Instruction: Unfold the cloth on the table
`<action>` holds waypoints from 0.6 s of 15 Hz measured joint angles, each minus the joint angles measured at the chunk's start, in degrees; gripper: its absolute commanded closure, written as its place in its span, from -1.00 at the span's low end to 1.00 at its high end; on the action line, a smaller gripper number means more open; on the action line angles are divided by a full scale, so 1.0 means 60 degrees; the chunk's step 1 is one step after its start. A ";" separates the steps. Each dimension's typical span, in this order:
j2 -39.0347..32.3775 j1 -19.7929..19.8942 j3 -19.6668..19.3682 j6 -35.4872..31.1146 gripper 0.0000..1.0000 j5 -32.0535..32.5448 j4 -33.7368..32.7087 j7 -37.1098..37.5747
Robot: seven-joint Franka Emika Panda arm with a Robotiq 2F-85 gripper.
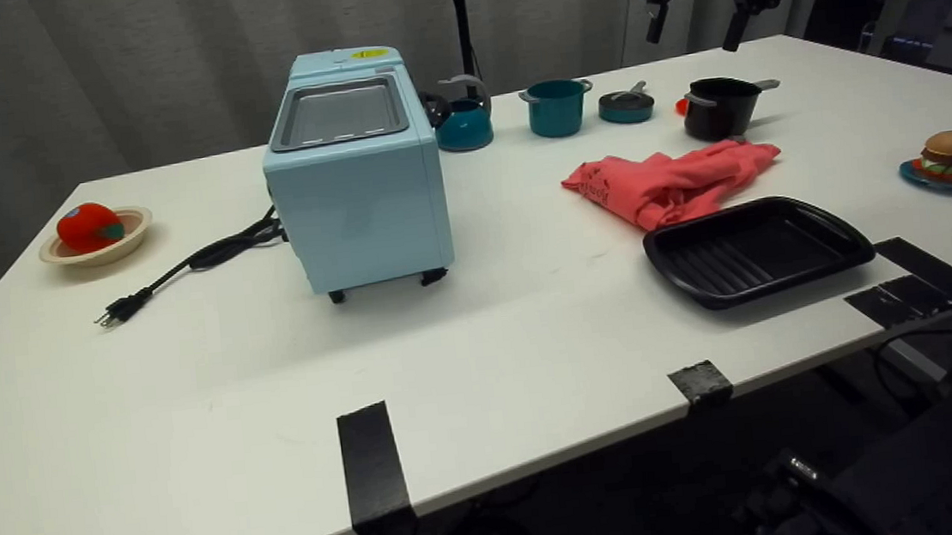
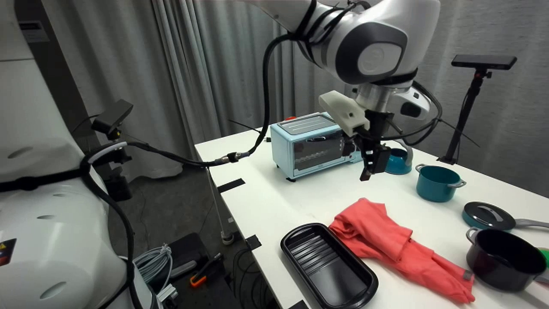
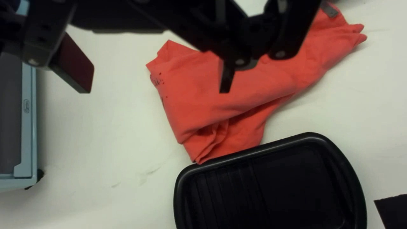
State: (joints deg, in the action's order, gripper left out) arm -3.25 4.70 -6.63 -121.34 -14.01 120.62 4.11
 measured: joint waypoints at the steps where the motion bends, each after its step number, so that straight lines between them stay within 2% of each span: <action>1: -0.0326 0.0090 -0.0052 -0.0008 -1.00 0.0000 -0.0264 -0.0010; 6: -0.1663 0.0504 -0.0161 0.0017 -1.00 0.0006 -0.1567 -0.0034; 9: -0.1947 0.0557 -0.0161 0.0019 -1.00 0.0021 -0.1806 -0.0029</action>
State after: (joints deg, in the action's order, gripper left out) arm -14.93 8.05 -7.60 -121.22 -13.88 109.79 3.94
